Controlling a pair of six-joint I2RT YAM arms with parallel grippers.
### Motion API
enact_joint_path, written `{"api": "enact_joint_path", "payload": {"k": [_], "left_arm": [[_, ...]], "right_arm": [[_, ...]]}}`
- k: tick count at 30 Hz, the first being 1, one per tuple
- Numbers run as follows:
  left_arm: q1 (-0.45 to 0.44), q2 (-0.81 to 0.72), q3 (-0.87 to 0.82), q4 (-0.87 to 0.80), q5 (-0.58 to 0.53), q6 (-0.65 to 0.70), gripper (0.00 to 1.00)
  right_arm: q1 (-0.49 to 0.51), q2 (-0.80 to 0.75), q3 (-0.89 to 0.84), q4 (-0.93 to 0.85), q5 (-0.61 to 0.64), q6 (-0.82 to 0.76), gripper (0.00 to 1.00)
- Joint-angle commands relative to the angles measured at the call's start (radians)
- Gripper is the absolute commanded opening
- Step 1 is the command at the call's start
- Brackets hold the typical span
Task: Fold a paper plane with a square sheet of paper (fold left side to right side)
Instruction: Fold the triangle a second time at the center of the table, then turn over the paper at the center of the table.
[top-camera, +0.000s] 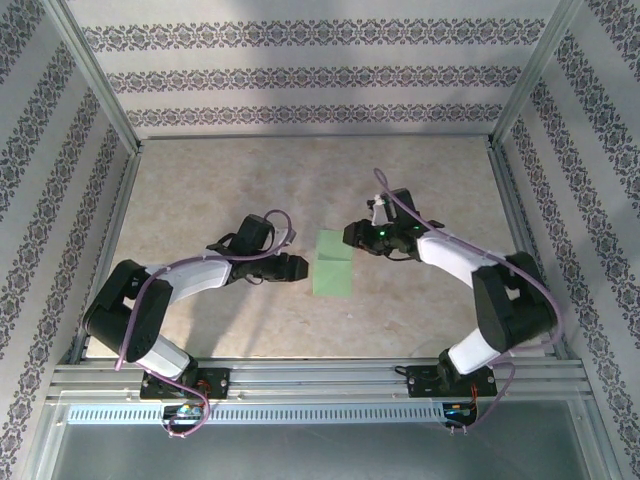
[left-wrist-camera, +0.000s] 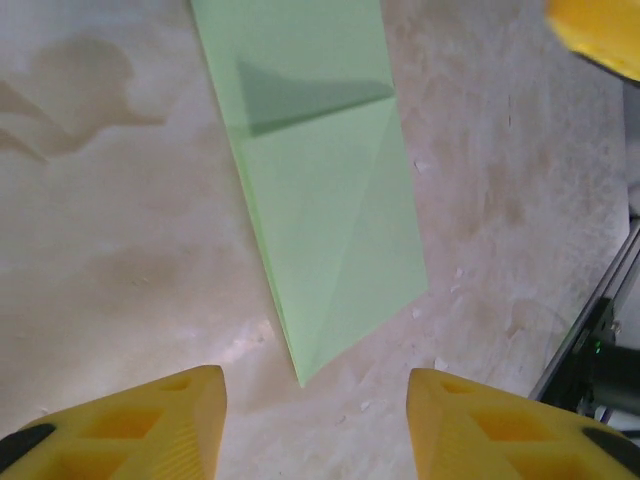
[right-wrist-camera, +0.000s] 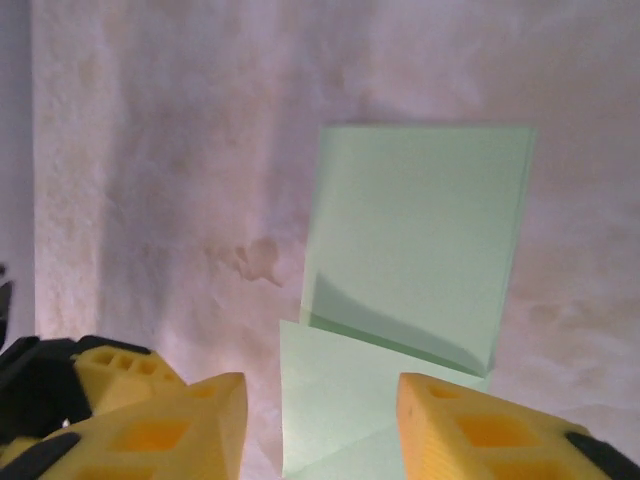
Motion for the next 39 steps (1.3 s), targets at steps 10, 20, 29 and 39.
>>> {"api": "enact_joint_path", "payload": {"k": [10, 20, 29, 39], "left_arm": [[0.019, 0.199, 0.157, 0.051, 0.030, 0.040, 0.59], [0.014, 0.311, 0.208, 0.102, 0.079, 0.028, 0.46], [-0.002, 0.353, 0.230, 0.119, 0.090, 0.021, 0.27], [-0.002, 0.291, 0.210, 0.117, 0.065, 0.034, 0.08]], "right_arm": [[-0.161, -0.361, -0.264, -0.023, 0.072, 0.044, 0.82], [-0.217, -0.460, -0.366, -0.005, 0.008, 0.047, 0.83], [-0.220, -0.434, -0.369, -0.005, -0.018, 0.040, 0.79], [-0.220, -0.386, -0.373, 0.049, -0.096, 0.041, 0.70]]}}
